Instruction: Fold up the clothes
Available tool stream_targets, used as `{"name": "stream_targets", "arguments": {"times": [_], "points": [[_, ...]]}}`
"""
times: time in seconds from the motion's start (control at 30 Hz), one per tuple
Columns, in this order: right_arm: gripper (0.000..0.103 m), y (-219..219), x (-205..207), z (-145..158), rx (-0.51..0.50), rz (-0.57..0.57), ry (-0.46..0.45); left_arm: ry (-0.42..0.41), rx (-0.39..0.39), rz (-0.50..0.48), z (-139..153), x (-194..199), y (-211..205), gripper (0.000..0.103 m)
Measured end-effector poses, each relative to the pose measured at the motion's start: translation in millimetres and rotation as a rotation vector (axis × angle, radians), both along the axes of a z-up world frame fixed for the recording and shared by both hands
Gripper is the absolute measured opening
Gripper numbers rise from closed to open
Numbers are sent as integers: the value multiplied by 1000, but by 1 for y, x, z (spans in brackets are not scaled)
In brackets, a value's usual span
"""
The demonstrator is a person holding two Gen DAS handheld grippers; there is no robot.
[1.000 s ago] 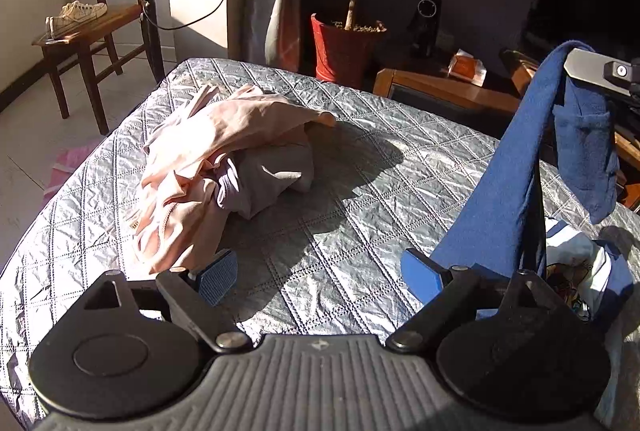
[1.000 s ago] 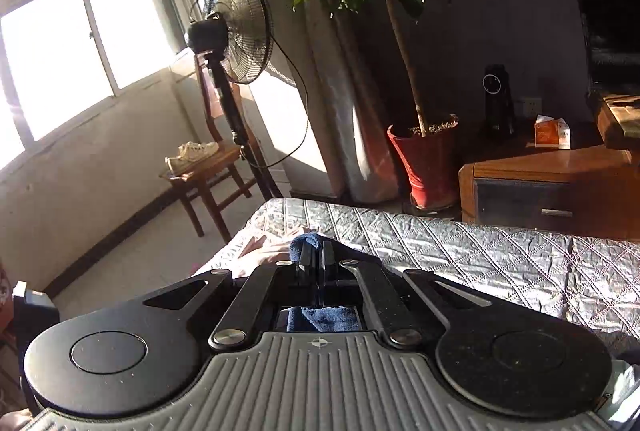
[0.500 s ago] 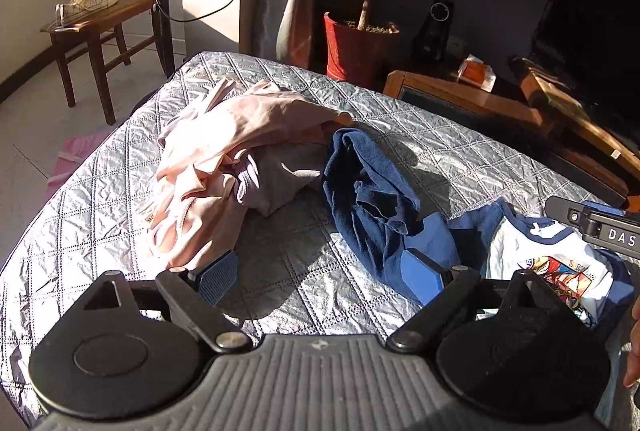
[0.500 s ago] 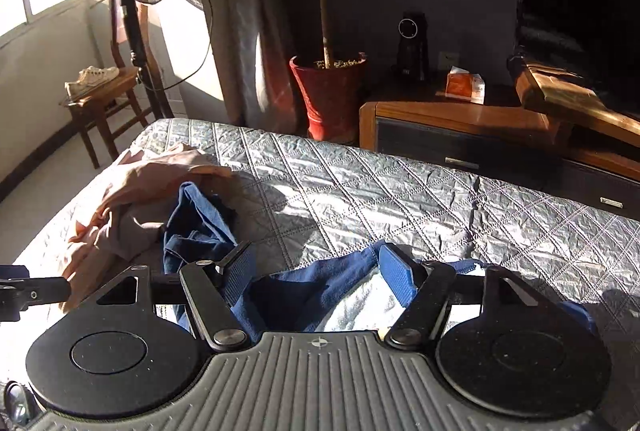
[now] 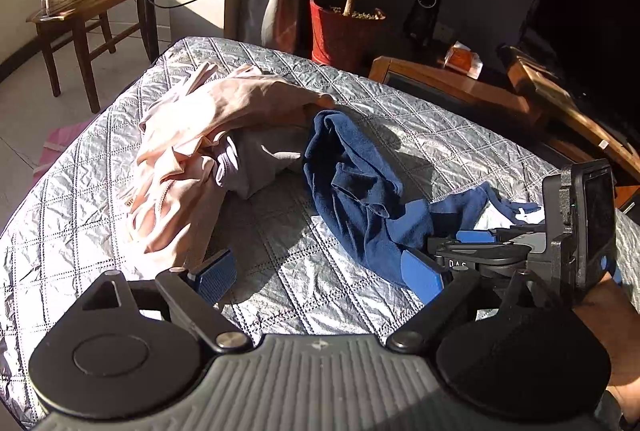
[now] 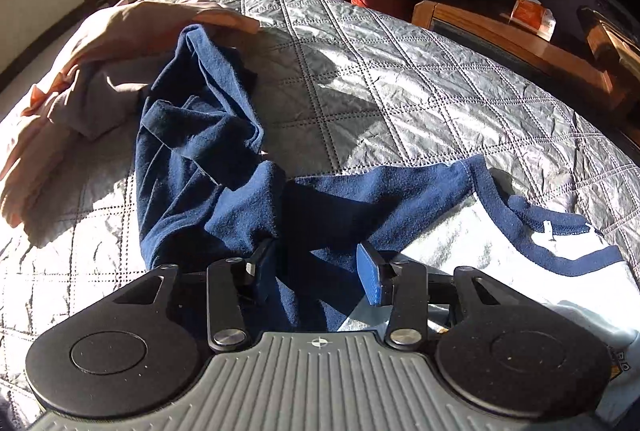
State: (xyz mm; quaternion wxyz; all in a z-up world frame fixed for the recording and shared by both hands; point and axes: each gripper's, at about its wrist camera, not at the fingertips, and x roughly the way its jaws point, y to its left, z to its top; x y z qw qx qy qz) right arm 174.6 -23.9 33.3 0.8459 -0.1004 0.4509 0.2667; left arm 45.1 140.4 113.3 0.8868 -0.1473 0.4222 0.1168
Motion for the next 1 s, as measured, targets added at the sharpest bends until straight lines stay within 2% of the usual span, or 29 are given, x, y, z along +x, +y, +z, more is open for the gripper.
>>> {"name": "stream_targets", "arguments": {"times": [0.03, 0.3, 0.33, 0.37, 0.4, 0.43, 0.47, 0.5, 0.57, 0.67, 0.9, 1.0], "points": [[0, -2, 2, 7, 42, -15, -23, 0, -4, 0, 0, 0, 0, 87], [0, -15, 21, 64, 378, -137, -207, 3, -10, 8, -1, 1, -1, 88], [0, -17, 21, 70, 384, -152, -235, 4, -9, 7, -1, 1, -2, 88], [4, -19, 19, 74, 360, -159, -261, 6, -10, 7, -1, 1, -2, 88], [18, -20, 18, 74, 323, -150, -259, 6, -13, 8, -2, 1, -2, 88], [27, -24, 18, 71, 286, -133, -230, 7, -15, 9, -2, 1, -2, 88], [44, -31, 11, 69, 239, -133, -240, 8, -17, 8, -2, 1, -2, 88], [44, -39, 4, 66, 189, -137, -258, 7, -16, 6, -2, 1, -2, 88], [44, -67, -23, 68, 165, -166, -302, 6, -14, 3, -1, 1, -2, 88], [44, -115, -72, 63, 123, -195, -281, 6, -22, 8, -1, 1, -1, 88], [47, -122, -236, 19, -137, 85, -151, 2, -17, -5, 1, 1, -7, 88], [48, -93, -275, 8, -173, 208, -152, 6, -2, -16, 0, 3, -15, 89]]}}
